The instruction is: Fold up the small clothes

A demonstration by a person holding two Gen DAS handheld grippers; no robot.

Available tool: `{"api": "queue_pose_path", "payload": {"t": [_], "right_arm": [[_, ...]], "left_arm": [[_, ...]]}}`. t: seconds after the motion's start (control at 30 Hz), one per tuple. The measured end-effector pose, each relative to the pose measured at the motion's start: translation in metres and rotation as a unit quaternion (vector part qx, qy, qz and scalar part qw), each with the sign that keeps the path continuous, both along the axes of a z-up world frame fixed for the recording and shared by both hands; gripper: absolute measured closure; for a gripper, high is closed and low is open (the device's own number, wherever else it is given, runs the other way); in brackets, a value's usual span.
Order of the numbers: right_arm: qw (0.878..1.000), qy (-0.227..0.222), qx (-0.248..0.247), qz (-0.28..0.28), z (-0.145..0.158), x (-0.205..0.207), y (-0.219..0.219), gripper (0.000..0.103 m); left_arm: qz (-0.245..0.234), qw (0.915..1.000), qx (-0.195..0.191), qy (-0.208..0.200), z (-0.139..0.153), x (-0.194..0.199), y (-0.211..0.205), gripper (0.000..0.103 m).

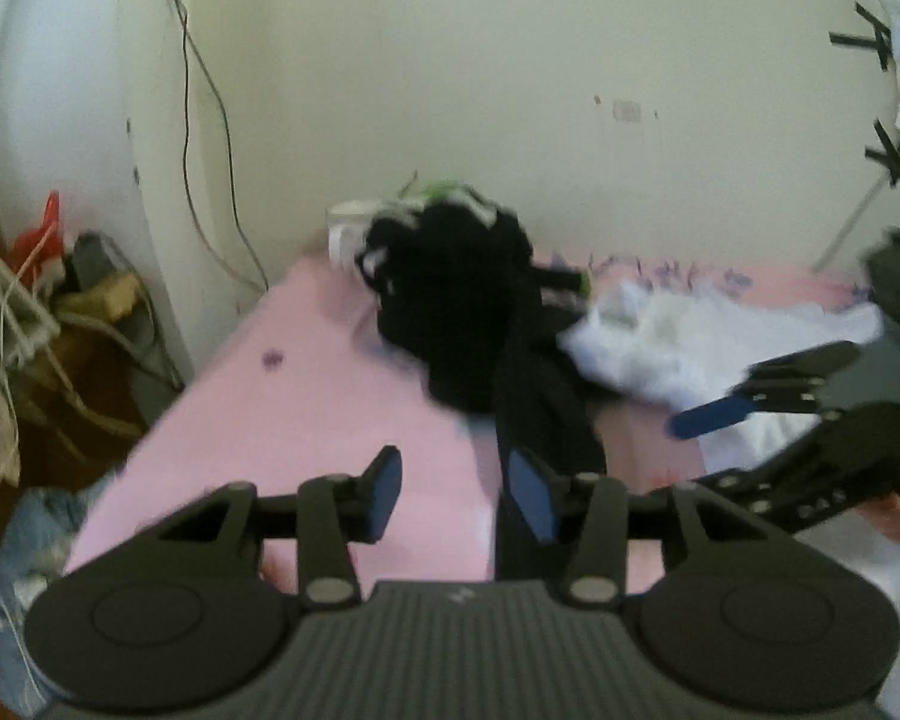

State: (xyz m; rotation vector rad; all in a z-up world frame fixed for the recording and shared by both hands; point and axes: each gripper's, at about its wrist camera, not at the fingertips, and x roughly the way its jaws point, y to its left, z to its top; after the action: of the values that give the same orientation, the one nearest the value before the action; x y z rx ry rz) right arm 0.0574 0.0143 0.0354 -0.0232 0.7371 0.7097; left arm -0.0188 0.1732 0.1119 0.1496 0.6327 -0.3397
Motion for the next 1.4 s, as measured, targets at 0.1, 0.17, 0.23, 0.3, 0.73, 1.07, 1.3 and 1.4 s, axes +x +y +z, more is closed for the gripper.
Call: {"api": "queue_pose_path", "payload": {"t": [0.1, 0.17, 0.23, 0.3, 0.73, 1.07, 1.3, 1.4], "right_arm": [[0.998, 0.061, 0.008, 0.001, -0.014, 0.002, 0.027, 0.029], [0.998, 0.062, 0.012, -0.015, -0.018, 0.01, 0.035, 0.028], [0.997, 0.069, 0.023, -0.034, -0.016, 0.016, 0.038, 0.032], [0.992, 0.101, 0.057, -0.057, -0.016, 0.025, 0.033, 0.035], [0.988, -0.137, -0.05, -0.043, 0.148, -0.053, -0.034, 0.101], [0.927, -0.157, -0.23, -0.252, 0.138, -0.075, -0.196, 0.101], [0.938, -0.09, -0.183, -0.28, 0.084, -0.053, -0.251, 0.101], [0.949, -0.082, -0.14, -0.269, 0.086, -0.054, -0.264, 0.101]], "left_arm": [[0.016, 0.9996, -0.008, -0.021, -0.001, -0.021, 0.022, 0.06], [0.034, 0.9984, -0.028, -0.036, 0.004, -0.039, 0.044, 0.054], [0.064, 0.9962, -0.035, -0.047, 0.005, -0.058, 0.063, 0.054], [0.105, 0.9927, -0.037, -0.046, 0.005, -0.069, 0.083, 0.054], [0.137, 0.9856, -0.083, -0.054, 0.004, -0.062, 0.097, 0.058], [-0.069, 0.9919, -0.104, -0.022, 0.01, 0.051, -0.073, 0.054], [-0.126, 0.9826, -0.095, 0.097, -0.032, 0.154, -0.217, 0.036], [-0.142, 0.9796, -0.059, 0.129, -0.062, 0.171, -0.266, 0.032]]}}
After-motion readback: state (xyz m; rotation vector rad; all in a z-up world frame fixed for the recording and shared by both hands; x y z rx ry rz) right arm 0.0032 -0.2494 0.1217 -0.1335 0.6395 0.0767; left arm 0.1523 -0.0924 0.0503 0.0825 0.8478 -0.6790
